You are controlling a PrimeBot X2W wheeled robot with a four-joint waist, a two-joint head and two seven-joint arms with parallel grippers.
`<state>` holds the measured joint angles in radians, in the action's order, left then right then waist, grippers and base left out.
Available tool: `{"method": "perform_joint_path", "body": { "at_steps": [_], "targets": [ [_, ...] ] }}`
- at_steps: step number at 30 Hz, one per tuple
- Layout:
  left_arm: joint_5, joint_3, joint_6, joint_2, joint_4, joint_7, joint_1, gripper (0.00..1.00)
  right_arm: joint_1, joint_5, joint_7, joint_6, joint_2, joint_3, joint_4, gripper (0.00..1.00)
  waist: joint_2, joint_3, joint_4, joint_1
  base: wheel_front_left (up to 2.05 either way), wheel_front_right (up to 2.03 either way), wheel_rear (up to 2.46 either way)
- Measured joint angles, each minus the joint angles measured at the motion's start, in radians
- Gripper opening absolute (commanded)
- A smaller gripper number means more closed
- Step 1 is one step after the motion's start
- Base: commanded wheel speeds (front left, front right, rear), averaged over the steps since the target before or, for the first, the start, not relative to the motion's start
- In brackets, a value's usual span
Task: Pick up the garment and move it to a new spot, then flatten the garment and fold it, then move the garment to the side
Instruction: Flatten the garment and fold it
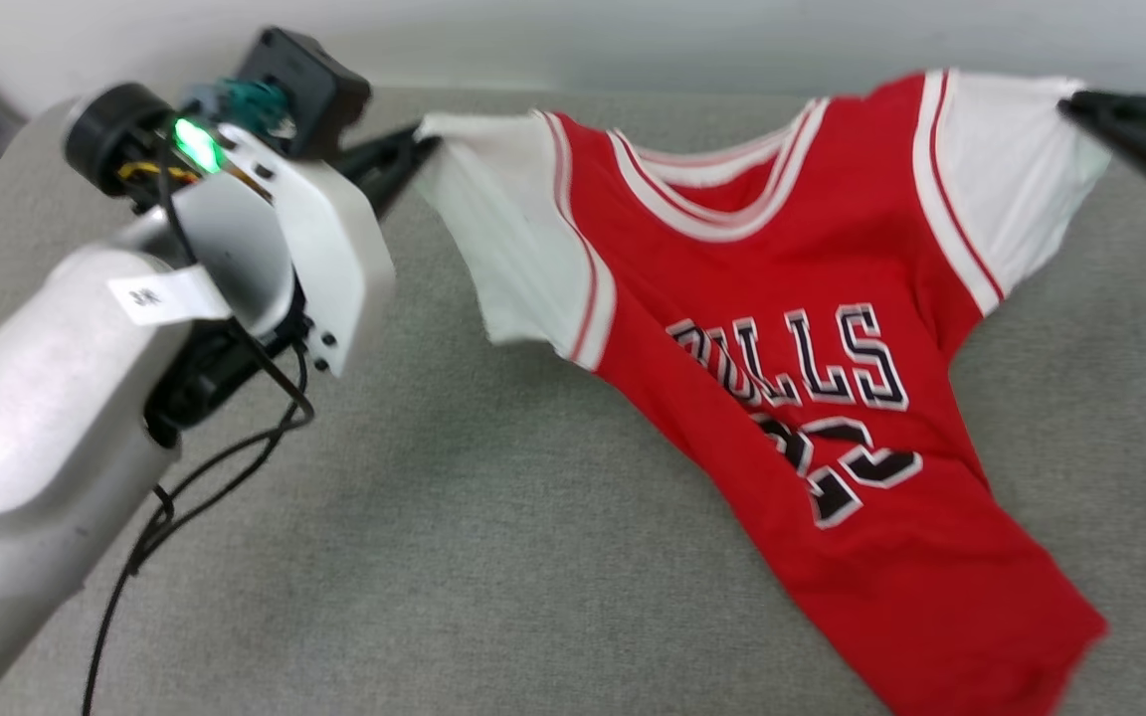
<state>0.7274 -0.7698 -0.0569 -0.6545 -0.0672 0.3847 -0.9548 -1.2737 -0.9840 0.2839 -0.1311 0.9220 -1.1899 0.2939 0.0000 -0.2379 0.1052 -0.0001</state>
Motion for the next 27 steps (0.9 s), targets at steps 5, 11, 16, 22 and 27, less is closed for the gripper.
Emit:
{"method": "perform_joint_path", "body": {
  "at_steps": [5,11,16,22,27],
  "targets": [
    [-0.013,0.036,0.014,0.001,0.014,-0.033,-0.058,0.00,-0.034,0.020,-0.055,0.000,0.020,0.061,-0.011,0.00,0.0000,0.038,-0.035,-0.0001,0.00,0.00,0.00],
    [-0.047,0.084,0.025,0.038,-0.025,-0.079,-0.198,0.00,-0.123,0.074,-0.072,0.000,-0.005,0.157,0.056,0.00,0.0000,0.012,-0.055,-0.0001,0.00,0.00,0.00],
    [-0.087,0.116,0.026,0.086,-0.107,-0.126,-0.357,0.00,-0.243,0.161,-0.062,0.000,-0.058,0.218,0.138,0.00,0.0000,-0.048,-0.058,0.0000,0.00,0.00,0.00],
    [-0.139,0.153,0.011,0.121,-0.249,-0.198,-0.567,0.00,-0.421,0.273,-0.082,0.000,-0.136,0.287,0.271,0.00,0.0000,-0.137,-0.060,0.0000,0.00,0.00,0.00],
    [-0.175,0.171,-0.010,0.137,-0.347,-0.253,-0.737,0.00,-0.580,0.356,-0.123,0.000,-0.212,0.318,0.366,0.00,0.0000,-0.207,-0.063,0.0002,0.00,0.00,0.00]
  ]
}}
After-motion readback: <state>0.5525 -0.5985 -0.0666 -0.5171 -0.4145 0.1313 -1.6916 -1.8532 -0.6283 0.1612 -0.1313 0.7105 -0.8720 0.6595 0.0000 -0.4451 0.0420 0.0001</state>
